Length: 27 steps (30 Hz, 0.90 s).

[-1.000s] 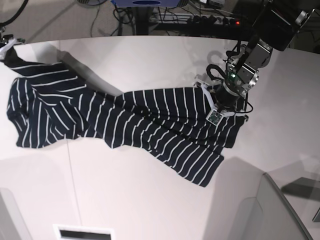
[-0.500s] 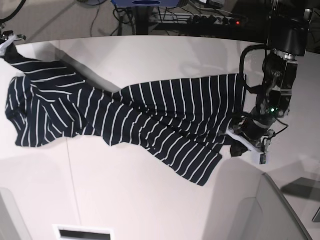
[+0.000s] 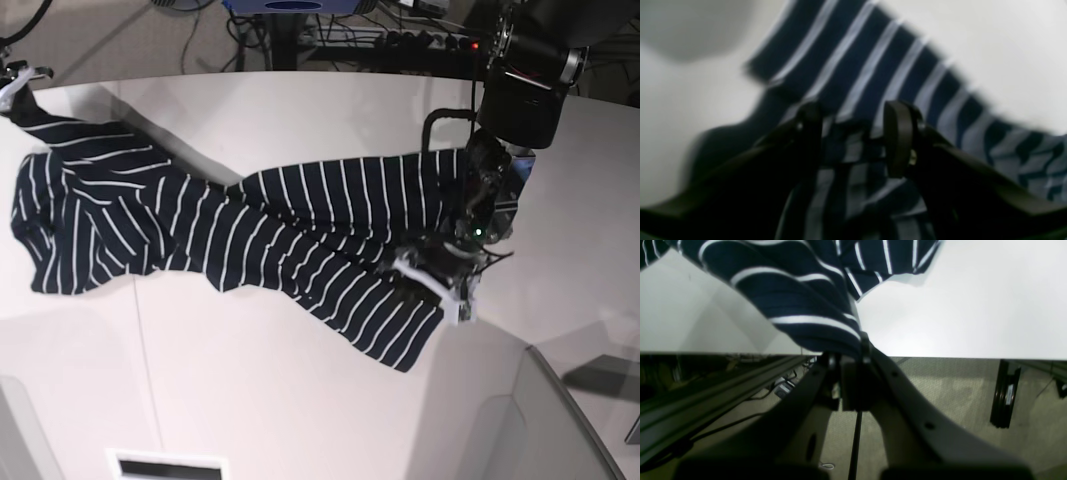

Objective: Layout the t-shirt on the table in an organized manner, then fold the t-shirt properly
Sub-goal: 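Grasp the shirt hem with the left gripper and stretch it flat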

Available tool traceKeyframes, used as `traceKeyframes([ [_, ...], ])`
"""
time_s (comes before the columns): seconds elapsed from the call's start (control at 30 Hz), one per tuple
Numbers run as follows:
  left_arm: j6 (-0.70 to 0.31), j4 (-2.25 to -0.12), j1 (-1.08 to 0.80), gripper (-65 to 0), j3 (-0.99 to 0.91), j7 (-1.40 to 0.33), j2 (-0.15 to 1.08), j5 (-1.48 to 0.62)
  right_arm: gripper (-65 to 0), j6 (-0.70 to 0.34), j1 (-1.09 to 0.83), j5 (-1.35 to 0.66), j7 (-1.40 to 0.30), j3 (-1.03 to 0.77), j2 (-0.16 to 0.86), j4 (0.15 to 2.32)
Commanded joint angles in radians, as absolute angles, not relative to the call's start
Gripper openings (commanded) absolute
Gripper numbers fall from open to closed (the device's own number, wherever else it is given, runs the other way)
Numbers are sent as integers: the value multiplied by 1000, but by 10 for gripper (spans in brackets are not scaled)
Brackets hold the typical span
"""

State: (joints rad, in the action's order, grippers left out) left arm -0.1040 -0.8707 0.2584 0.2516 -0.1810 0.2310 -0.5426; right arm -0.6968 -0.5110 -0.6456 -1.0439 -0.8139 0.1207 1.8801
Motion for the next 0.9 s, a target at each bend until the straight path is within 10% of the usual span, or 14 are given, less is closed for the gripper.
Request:
traceKeyframes([
  [0.0,-108,-872,257,-362,246,-156,237,-524,-648,-698,-516,-653,-1029,-828,137,1894],
  [0.87,-108,-1260,2,-362,-122,-278,171,-492,-648,-698,-512,-651,-1027,-825,137,1894],
])
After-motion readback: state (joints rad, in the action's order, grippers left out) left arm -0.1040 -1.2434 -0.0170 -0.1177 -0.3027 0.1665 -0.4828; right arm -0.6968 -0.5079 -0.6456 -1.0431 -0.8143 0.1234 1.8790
